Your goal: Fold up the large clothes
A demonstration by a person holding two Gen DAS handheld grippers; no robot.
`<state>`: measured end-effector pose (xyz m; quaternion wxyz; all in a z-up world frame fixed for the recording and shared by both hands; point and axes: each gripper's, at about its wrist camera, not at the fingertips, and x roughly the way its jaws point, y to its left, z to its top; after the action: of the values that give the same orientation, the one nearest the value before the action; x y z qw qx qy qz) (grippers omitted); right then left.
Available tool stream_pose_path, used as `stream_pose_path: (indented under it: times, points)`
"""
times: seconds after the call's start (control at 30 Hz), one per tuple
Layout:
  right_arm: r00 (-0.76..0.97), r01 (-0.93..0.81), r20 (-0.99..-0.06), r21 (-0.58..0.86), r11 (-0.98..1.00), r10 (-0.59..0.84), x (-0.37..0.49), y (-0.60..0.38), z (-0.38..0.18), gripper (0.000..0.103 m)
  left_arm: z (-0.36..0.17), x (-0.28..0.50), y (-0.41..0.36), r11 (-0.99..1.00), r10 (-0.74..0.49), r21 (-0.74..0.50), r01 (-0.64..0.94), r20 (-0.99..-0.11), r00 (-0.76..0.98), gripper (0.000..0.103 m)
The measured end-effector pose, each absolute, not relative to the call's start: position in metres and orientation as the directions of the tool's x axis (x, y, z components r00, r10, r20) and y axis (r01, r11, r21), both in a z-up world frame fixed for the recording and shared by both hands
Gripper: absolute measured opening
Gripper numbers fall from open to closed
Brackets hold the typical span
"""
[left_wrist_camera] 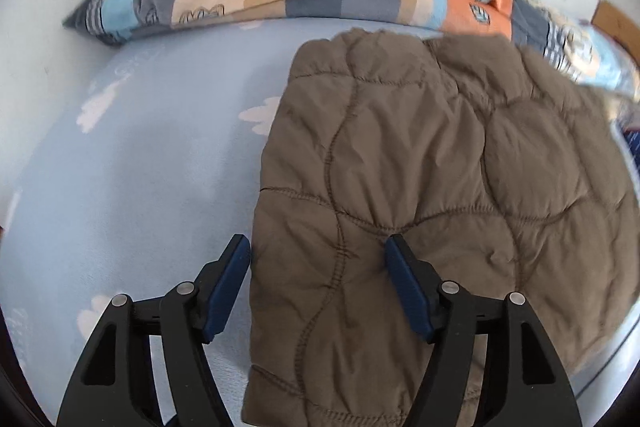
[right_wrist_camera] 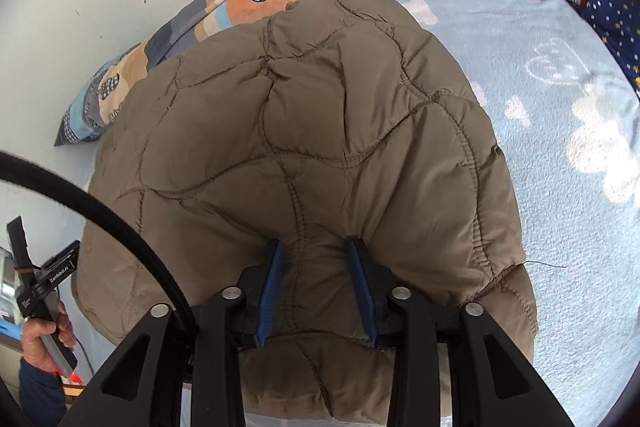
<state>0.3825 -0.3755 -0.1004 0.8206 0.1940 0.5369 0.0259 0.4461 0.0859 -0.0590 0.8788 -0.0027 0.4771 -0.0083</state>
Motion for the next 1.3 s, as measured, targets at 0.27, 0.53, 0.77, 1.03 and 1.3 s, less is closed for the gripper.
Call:
stream_pose_path:
  times: [0.27,0.53,0.77,1.03,1.3]
  points:
    - [0.461,0.100,-0.812,0.449,0.888,0.359,0.378,-0.376,-0.068,0.069,-0.034,0.449,0.157,0.951,-0.210,-0.299,-0.075,-0.805,0.555,0.079]
    - [0.613,0.145,-0.710,0.532,0.834,0.346,0.356,-0.440,-0.034,0.084,-0.065,0.452,0.202,0.799,-0.449,-0.576,-0.173,-0.763,0.465,0.080]
    - [0.563,0.274,-0.755,0.554,0.786,0.336,0.351,-0.485,-0.066,0.084,-0.074,0.459,0.194,0.798,-0.477,-0.584,-0.150,-0.764,0.436,0.080]
    - [0.552,0.321,-0.723,0.644,0.694,0.416,0.344,-0.516,-0.095,0.086,-0.092,0.473,0.193,0.804,-0.474,-0.572,-0.162,-0.782,0.405,0.079]
    - [0.520,0.245,-0.648,0.738,0.629,0.557,0.364,-0.515,-0.119,0.095,-0.116,0.488,0.205,0.765,-0.538,-0.623,-0.163,-0.757,0.370,0.079]
